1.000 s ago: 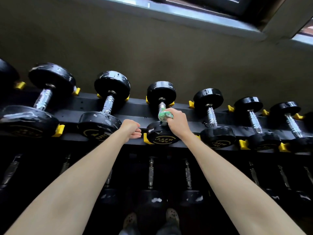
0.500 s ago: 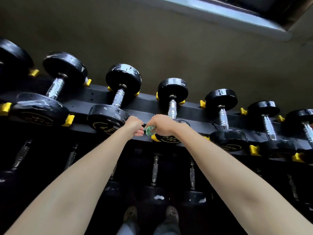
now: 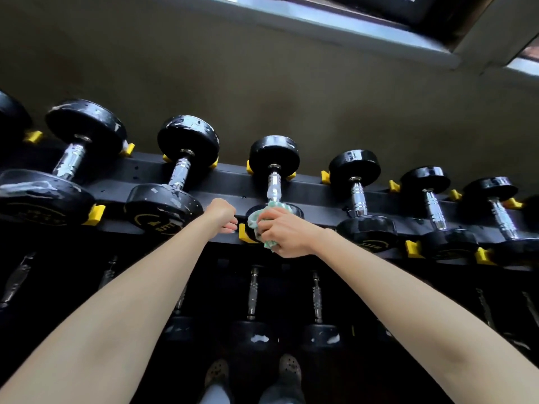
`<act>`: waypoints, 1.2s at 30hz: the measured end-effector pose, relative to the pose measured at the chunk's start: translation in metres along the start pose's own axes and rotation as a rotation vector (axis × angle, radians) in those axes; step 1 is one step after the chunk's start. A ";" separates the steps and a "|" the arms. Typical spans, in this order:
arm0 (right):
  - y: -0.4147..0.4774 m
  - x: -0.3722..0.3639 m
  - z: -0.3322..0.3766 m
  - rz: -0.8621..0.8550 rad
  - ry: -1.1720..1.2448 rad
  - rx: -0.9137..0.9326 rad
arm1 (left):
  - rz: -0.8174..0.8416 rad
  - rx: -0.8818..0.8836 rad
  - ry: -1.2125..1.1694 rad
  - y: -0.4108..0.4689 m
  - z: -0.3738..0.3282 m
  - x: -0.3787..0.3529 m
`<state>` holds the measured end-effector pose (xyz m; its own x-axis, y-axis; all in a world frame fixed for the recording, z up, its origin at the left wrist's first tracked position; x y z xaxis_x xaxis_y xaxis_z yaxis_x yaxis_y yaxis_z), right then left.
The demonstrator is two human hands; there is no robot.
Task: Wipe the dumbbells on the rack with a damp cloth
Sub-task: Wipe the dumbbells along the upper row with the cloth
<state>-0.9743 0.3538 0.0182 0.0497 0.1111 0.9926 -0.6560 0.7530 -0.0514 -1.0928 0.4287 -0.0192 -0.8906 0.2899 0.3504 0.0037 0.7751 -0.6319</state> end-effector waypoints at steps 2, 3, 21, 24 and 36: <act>-0.016 -0.001 -0.005 -0.087 -0.007 0.017 | 0.011 -0.012 -0.025 -0.004 -0.004 -0.007; -0.024 -0.002 -0.009 -0.100 -0.002 0.001 | 0.006 -0.029 -0.037 -0.006 -0.005 -0.010; -0.095 0.030 -0.062 -0.909 2.006 -1.188 | -0.089 -0.286 0.074 -0.049 -0.049 -0.023; -0.096 0.039 -0.059 -1.010 2.207 -1.100 | 0.203 -0.342 -0.121 -0.079 -0.079 -0.040; -0.096 0.060 -0.066 -1.060 2.107 -0.849 | 0.257 -0.487 -0.199 -0.090 -0.106 -0.049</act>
<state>-0.8582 0.3312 0.0757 0.6526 -0.4869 -0.5806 0.3135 0.8711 -0.3781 -1.0008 0.4041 0.0942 -0.9018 0.4277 0.0614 0.3971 0.8764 -0.2722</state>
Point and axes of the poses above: each hand's wrist, its own y-axis towards the middle knuckle, its own x-axis out of the back of the hand, z = x × y, the point moved 5 cm from there along y, towards the middle knuckle, and after that the axes turned 8 degrees about -z, right-handed, at the moved point
